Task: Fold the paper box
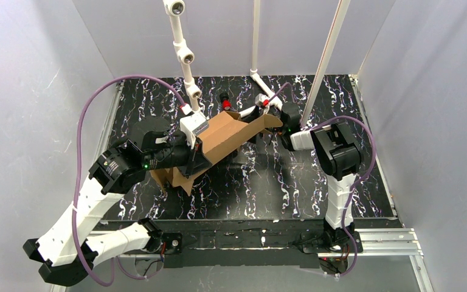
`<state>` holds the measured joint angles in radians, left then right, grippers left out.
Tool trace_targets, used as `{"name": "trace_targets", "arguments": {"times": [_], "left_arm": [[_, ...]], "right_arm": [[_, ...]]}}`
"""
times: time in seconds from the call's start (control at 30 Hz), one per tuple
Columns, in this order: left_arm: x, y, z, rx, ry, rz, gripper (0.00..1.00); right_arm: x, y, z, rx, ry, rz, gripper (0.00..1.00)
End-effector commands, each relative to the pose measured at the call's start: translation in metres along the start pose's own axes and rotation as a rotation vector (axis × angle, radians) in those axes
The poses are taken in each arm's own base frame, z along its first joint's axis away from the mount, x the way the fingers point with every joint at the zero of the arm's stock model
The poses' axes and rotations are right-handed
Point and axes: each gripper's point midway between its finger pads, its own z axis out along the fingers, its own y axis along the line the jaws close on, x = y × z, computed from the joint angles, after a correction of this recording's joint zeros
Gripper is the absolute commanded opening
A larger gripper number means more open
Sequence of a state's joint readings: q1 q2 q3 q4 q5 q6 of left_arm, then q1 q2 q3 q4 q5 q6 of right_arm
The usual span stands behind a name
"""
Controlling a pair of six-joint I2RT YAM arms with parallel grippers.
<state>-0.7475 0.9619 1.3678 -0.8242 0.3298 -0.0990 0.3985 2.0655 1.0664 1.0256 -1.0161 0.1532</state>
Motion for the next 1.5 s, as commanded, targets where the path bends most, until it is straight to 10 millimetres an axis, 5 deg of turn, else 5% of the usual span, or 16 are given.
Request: {"name": "trace_targets", "arguments": {"times": [0.0, 0.33, 0.47, 0.7, 1.17, 1.47], "left_arm": [[-0.013, -0.007, -0.005, 0.032, -0.043, 0.025, 0.0], [-0.023, -0.006, -0.005, 0.022, -0.088, 0.019, 0.0], [-0.025, -0.008, -0.004, 0.03, -0.101, 0.014, 0.0], [-0.029, -0.01, -0.003, 0.04, -0.116, 0.007, 0.0], [-0.025, 0.0, -0.003, -0.016, -0.111, -0.003, 0.0], [-0.027, 0.007, 0.001, -0.047, -0.115, -0.005, 0.0]], "right_arm": [[-0.017, 0.009, 0.011, -0.054, -0.043, -0.119, 0.72], [-0.019, 0.015, 0.02, -0.03, -0.055, -0.125, 0.52], [-0.016, 0.0, 0.022, 0.078, -0.034, -0.091, 0.43], [-0.018, -0.014, 0.02, 0.212, -0.036, -0.074, 0.46], [-0.048, -0.011, 0.024, 0.212, -0.205, -0.151, 0.73], [-0.061, -0.009, 0.031, 0.163, -0.283, -0.23, 0.76]]}}
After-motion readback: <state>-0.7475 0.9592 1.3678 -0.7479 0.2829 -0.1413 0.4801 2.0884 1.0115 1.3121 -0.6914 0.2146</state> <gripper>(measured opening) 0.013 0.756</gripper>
